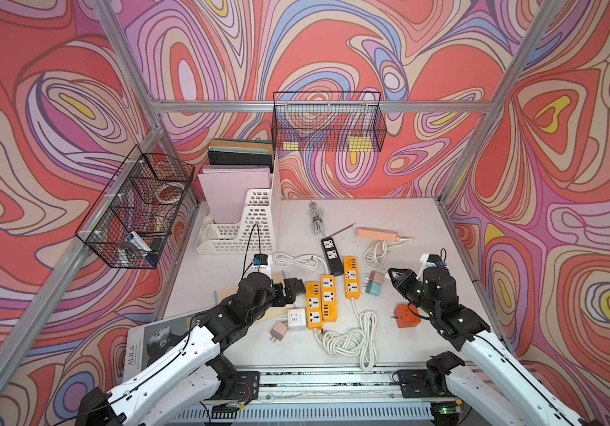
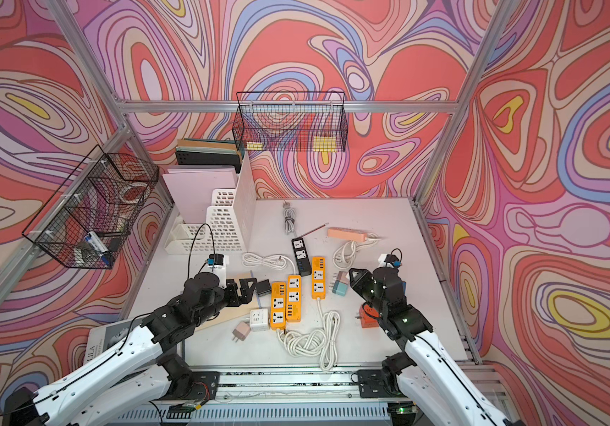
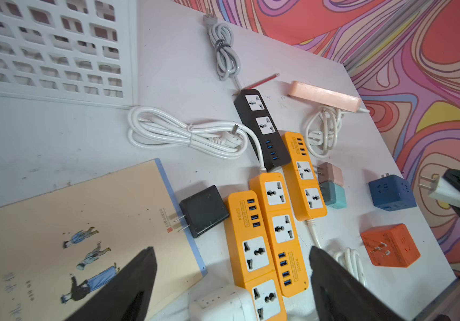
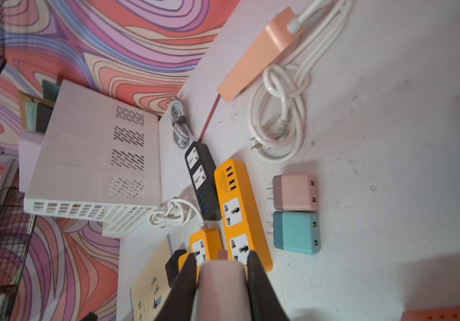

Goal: Pull the plug off the socket
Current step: Place the plug at the center of the board.

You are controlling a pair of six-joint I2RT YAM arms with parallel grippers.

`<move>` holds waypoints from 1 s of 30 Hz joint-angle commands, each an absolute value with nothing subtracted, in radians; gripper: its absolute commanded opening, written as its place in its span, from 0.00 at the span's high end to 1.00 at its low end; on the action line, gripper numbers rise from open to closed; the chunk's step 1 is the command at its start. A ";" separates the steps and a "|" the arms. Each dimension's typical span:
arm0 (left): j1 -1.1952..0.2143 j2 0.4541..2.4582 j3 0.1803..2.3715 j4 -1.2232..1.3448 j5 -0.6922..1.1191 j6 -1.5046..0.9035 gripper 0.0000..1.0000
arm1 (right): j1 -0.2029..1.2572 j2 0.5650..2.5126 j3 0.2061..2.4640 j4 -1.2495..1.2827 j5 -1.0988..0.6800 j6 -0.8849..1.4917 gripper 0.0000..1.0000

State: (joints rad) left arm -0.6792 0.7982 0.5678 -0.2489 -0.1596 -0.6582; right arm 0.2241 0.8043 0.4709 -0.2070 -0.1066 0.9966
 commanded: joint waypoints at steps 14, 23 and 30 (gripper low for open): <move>-0.672 0.703 0.560 -0.420 -0.329 -0.677 0.07 | -0.035 1.545 0.775 -0.177 -0.367 0.818 0.69; -0.670 0.655 0.552 -0.424 -0.378 -0.658 0.07 | -0.040 1.535 0.851 -0.274 -0.314 0.769 0.55; -0.672 0.640 0.547 -0.425 -0.387 -0.648 0.05 | -0.040 1.287 0.838 -0.382 -0.284 0.671 0.55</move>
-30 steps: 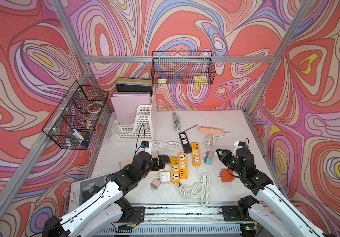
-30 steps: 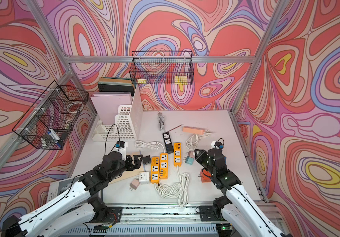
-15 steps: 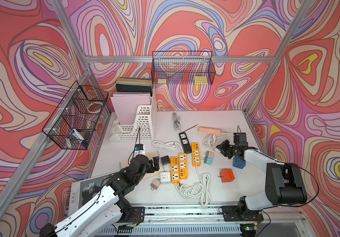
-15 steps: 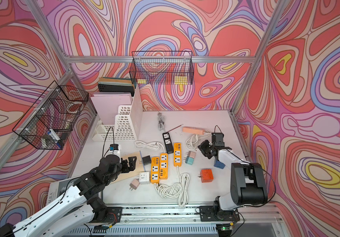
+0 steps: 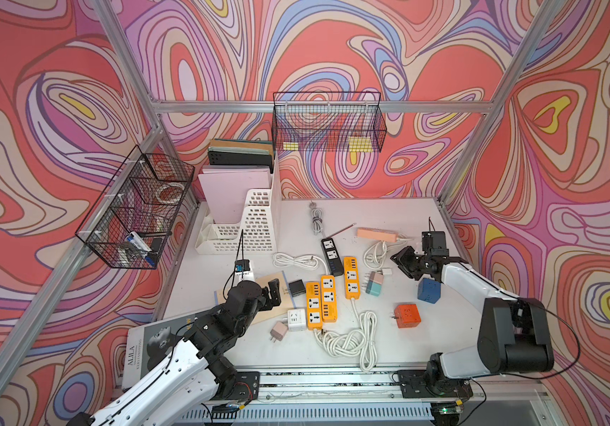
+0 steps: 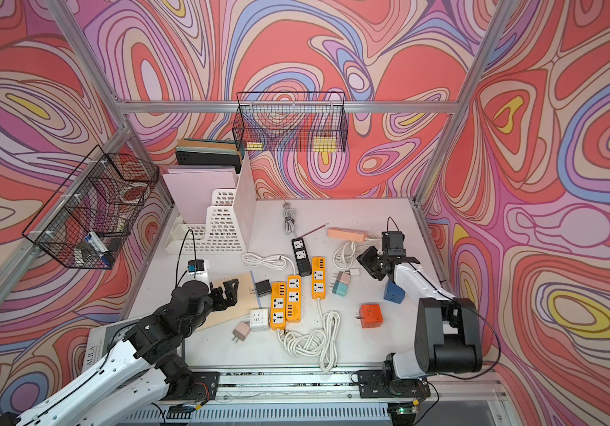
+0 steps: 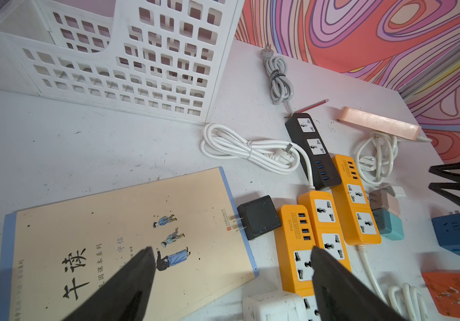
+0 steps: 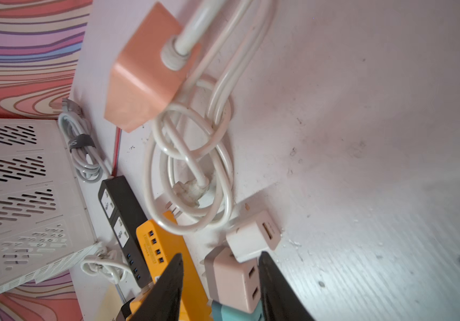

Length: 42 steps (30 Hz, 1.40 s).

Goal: Pull the plug off the socket
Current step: Place the plug at the center of the board, then reset both arms

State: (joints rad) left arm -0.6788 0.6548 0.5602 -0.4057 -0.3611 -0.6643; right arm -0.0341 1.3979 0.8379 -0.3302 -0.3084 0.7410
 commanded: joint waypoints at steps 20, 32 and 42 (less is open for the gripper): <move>-0.645 0.630 0.504 -0.409 -0.468 -0.600 0.01 | -0.040 0.880 0.426 0.082 0.139 0.180 0.02; -0.464 0.781 0.549 -0.205 -0.520 -0.300 0.01 | -0.032 1.721 0.391 1.157 -0.100 0.014 0.02; -0.224 1.355 0.389 0.661 -0.261 0.026 0.01 | -0.031 1.687 0.475 0.921 -0.027 0.030 0.02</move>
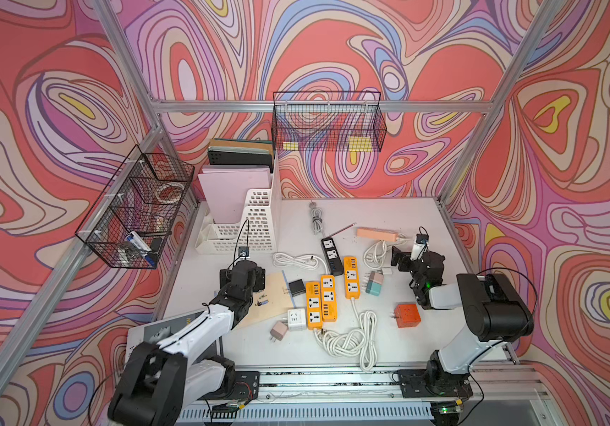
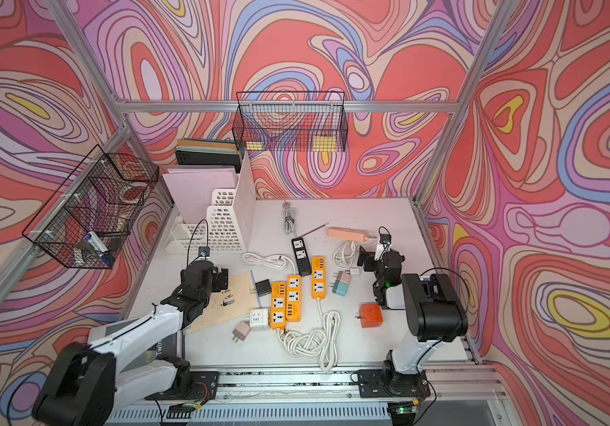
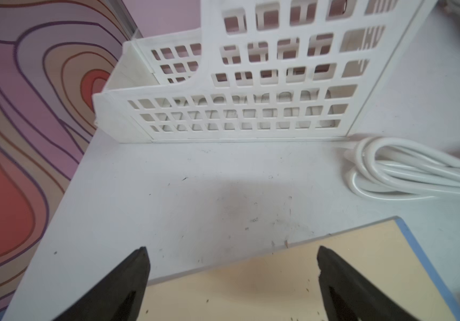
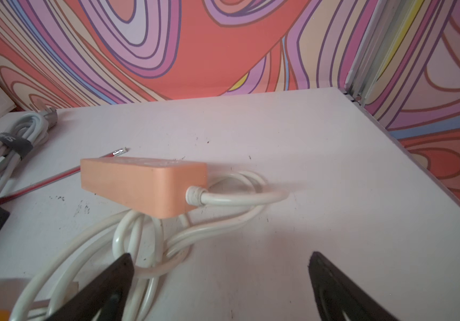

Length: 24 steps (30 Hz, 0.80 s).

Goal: Pull the plug off the socket
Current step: Reset both arms

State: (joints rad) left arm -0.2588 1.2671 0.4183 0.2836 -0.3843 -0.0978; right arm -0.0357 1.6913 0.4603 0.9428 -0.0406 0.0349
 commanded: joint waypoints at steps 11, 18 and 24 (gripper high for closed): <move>-0.014 1.547 0.378 0.901 -0.053 -0.013 0.01 | -0.030 1.692 0.472 0.935 -0.033 0.029 0.02; -0.017 1.531 0.378 0.867 -0.089 -0.030 0.01 | -0.031 1.680 0.375 1.099 0.099 0.079 0.02; -0.017 1.534 0.375 0.878 -0.077 -0.025 0.01 | -0.030 1.714 0.205 1.451 0.136 0.095 0.02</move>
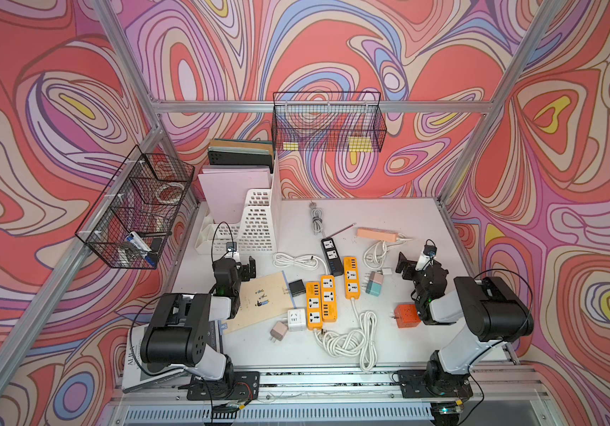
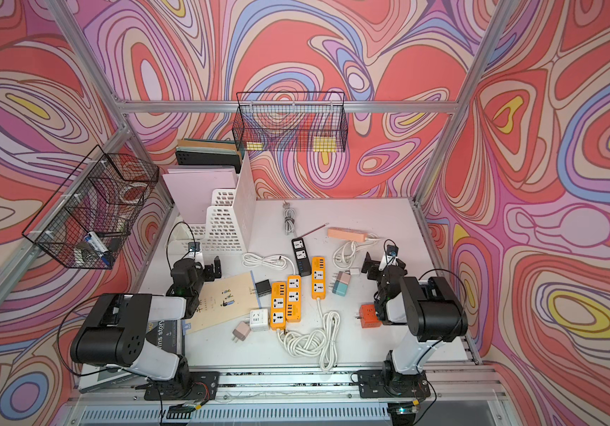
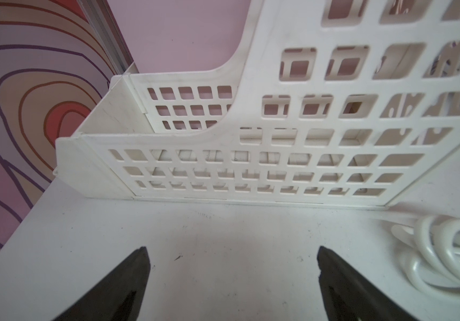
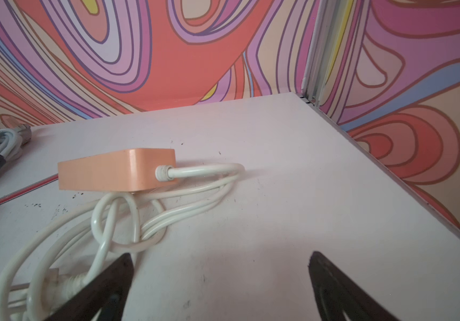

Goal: Pull the plug off the socket
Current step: Reset both arms

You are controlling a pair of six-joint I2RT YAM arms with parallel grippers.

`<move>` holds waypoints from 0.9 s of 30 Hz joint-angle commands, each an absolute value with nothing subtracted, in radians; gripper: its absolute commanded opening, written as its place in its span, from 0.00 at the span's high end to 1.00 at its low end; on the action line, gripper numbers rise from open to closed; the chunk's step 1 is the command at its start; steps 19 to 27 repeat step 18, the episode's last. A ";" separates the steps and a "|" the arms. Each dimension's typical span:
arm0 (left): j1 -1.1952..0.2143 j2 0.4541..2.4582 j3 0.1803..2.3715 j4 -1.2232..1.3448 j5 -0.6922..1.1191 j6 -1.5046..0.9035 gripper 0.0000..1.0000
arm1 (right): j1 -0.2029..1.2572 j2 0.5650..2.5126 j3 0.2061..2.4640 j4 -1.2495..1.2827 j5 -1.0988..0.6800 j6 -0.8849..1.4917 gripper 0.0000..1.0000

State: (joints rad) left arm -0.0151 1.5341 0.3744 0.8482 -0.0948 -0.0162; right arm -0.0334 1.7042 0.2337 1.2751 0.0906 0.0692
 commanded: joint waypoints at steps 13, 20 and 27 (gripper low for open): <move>-0.018 1.538 0.377 0.880 -0.075 -0.023 0.01 | -0.031 1.736 0.204 1.490 0.137 0.090 0.02; -0.017 1.537 0.377 0.879 -0.076 -0.023 0.01 | -0.029 1.738 0.205 1.490 0.144 0.094 0.02; -0.017 1.537 0.377 0.879 -0.076 -0.023 0.01 | -0.029 1.738 0.205 1.490 0.144 0.094 0.02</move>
